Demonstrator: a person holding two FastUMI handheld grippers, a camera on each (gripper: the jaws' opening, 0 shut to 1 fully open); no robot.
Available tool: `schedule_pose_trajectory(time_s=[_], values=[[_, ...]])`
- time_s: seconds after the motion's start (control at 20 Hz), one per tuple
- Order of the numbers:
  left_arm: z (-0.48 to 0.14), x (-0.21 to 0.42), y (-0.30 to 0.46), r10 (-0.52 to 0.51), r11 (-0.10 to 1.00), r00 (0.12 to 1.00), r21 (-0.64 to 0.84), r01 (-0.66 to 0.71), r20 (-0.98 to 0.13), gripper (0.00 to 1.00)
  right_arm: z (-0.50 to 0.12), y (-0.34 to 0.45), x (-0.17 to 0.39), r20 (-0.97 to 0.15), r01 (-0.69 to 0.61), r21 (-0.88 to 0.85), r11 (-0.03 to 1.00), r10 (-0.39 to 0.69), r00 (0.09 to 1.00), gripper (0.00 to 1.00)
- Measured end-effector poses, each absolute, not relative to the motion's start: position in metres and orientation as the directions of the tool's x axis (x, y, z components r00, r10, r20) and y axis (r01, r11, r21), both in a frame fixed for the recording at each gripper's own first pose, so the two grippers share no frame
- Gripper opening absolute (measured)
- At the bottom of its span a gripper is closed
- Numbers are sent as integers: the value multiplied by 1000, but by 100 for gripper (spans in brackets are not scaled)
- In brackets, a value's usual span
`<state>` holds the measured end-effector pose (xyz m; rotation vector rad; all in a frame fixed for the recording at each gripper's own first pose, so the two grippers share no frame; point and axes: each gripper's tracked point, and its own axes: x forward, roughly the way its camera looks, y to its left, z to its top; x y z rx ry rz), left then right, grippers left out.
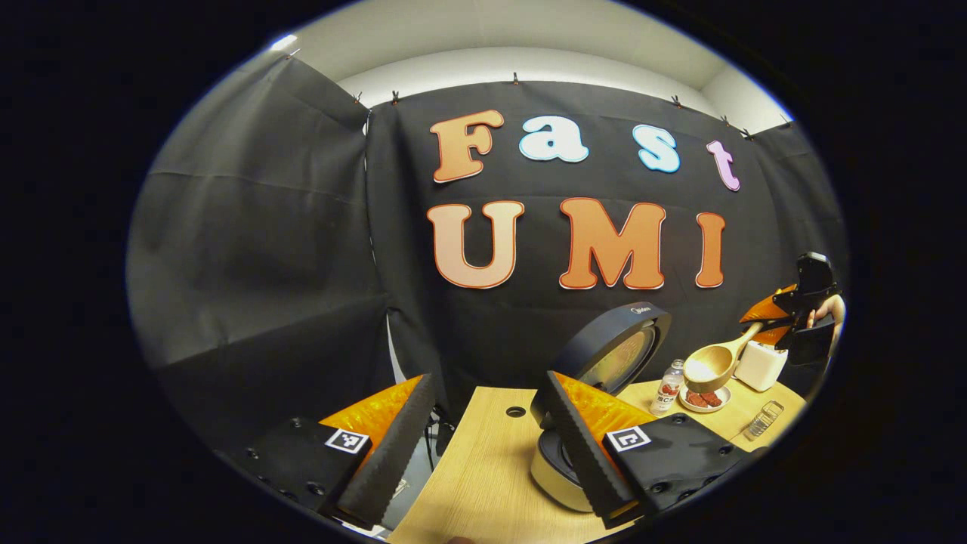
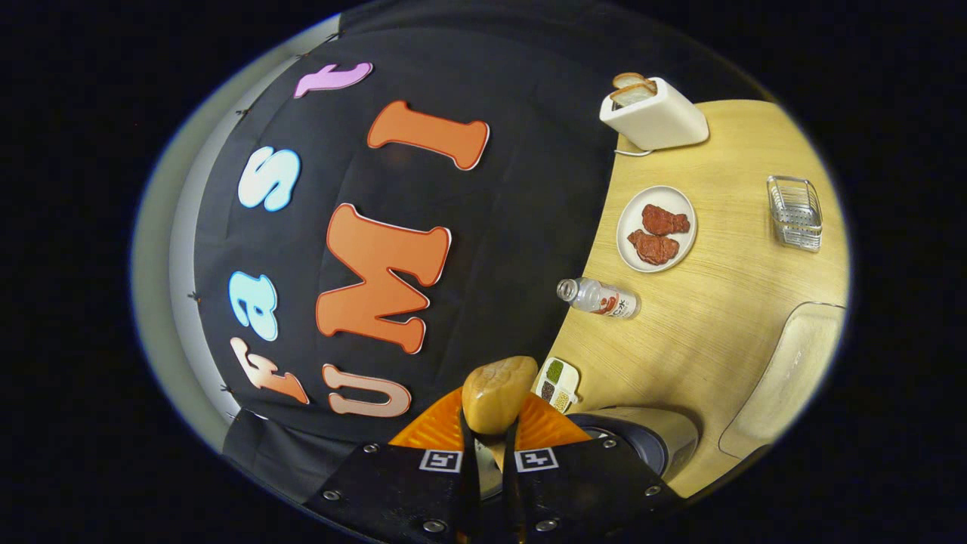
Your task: Close the left gripper, press the button to open the rice cooker; take a wooden spoon from the chopstick holder with the right hand, scoop a spoonful of rice and pour it into the rice cooker, then put the wooden spoon back into the chopstick holder.
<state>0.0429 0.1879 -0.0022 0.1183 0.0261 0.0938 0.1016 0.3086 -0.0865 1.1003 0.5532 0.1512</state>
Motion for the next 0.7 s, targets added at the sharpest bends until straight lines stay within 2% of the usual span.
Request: schedule_pose_trajectory(time_s=[0.25,0.3,0.35,0.4,0.7], values=[[-6,35,206,111,989,994,106,-107,-26,95,-83,325,108,-353,92,823,561,376,857,11],[-5,35,206,114,989,993,101,-111,-26,99,-82,329,109,-352,83,815,574,375,858,11],[-5,34,207,118,989,993,98,-115,-26,95,-81,332,110,-351,75,808,585,375,858,11],[-5,34,208,120,988,992,97,-117,-25,100,-80,334,110,-351,68,802,594,376,858,11],[-3,32,213,126,988,992,94,-124,-19,98,-76,341,112,-345,25,750,660,360,867,11]])
